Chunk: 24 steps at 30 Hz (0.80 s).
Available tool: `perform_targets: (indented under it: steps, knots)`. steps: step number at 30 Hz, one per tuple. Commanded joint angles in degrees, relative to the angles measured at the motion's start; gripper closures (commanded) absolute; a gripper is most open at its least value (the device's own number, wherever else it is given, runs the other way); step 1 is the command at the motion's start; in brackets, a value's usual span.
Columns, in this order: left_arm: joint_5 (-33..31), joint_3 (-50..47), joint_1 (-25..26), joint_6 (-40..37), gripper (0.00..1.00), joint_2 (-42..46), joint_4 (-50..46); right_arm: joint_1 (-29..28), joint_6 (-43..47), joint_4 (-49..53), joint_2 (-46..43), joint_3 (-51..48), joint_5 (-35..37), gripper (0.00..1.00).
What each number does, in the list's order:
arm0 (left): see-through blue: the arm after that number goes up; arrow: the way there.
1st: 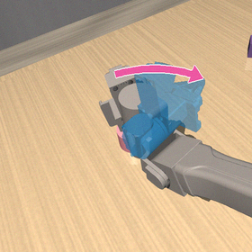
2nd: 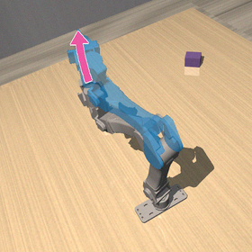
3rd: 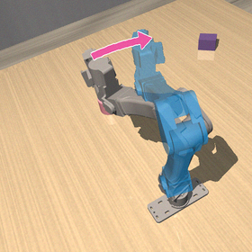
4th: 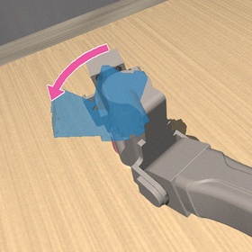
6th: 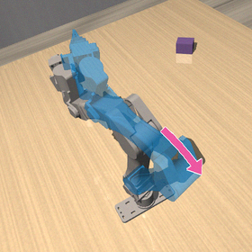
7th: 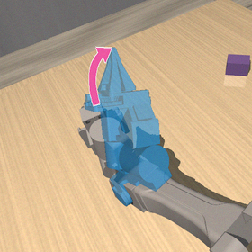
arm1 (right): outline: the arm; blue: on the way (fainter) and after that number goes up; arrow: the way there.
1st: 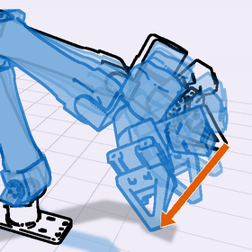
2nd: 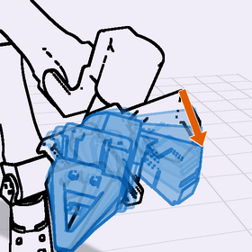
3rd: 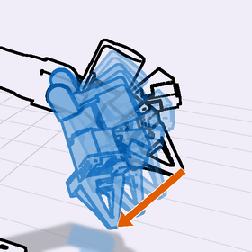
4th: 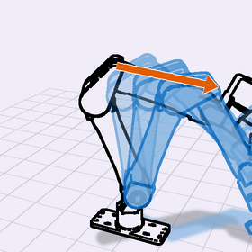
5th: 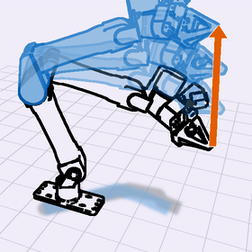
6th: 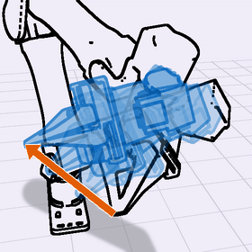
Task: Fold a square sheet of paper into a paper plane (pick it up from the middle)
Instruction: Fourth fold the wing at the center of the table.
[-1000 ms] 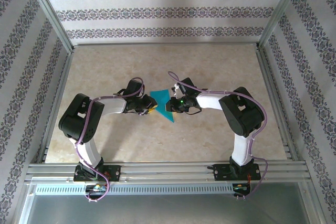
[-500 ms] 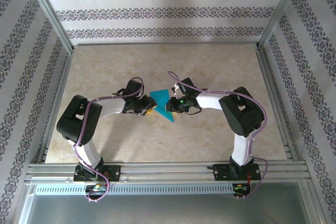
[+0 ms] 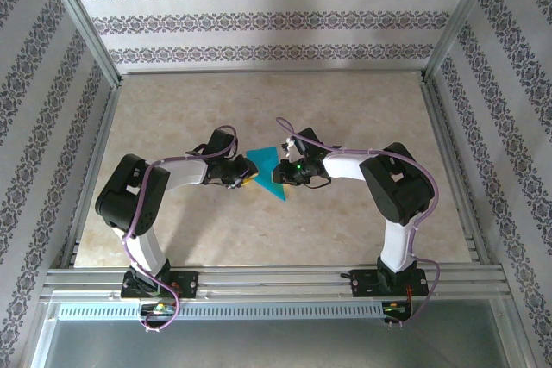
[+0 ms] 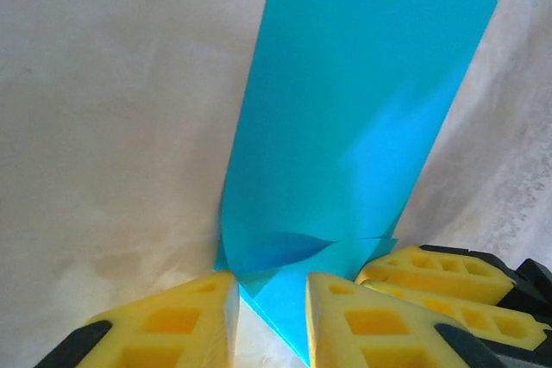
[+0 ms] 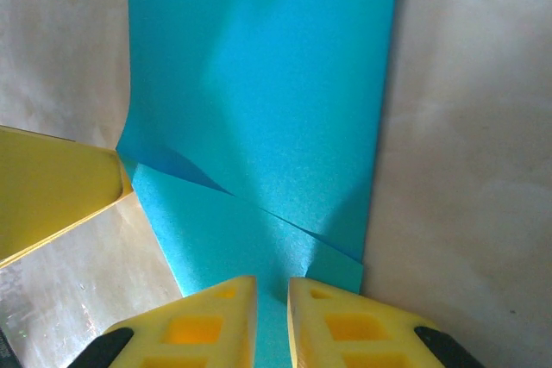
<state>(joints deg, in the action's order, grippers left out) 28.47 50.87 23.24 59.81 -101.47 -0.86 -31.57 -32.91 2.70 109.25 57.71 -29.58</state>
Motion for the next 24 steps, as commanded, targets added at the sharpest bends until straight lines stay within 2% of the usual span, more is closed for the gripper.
perform_targets:
  steps: [1, 10, 18, 24]
  knots:
    - [0.6, 1.2, 0.4, -1.2, 0.74, -0.8, 1.1, -0.1, -0.2, 3.0, 3.4, -2.0, 0.9, 0.79]
    - [3.3, -0.7, 0.4, -2.3, 0.76, 0.2, 6.8, 0.0, -0.1, 2.9, 3.5, -2.0, 0.8, 0.79]
    - [5.5, -0.6, 0.4, -5.8, 0.77, -1.6, 6.8, 0.7, 0.2, 1.8, 2.9, -2.1, -0.7, 0.79]
    - [5.3, 0.4, 0.4, -5.6, 0.87, -2.5, 5.2, 1.1, 3.3, -1.1, -2.2, -2.1, -2.5, 0.71]
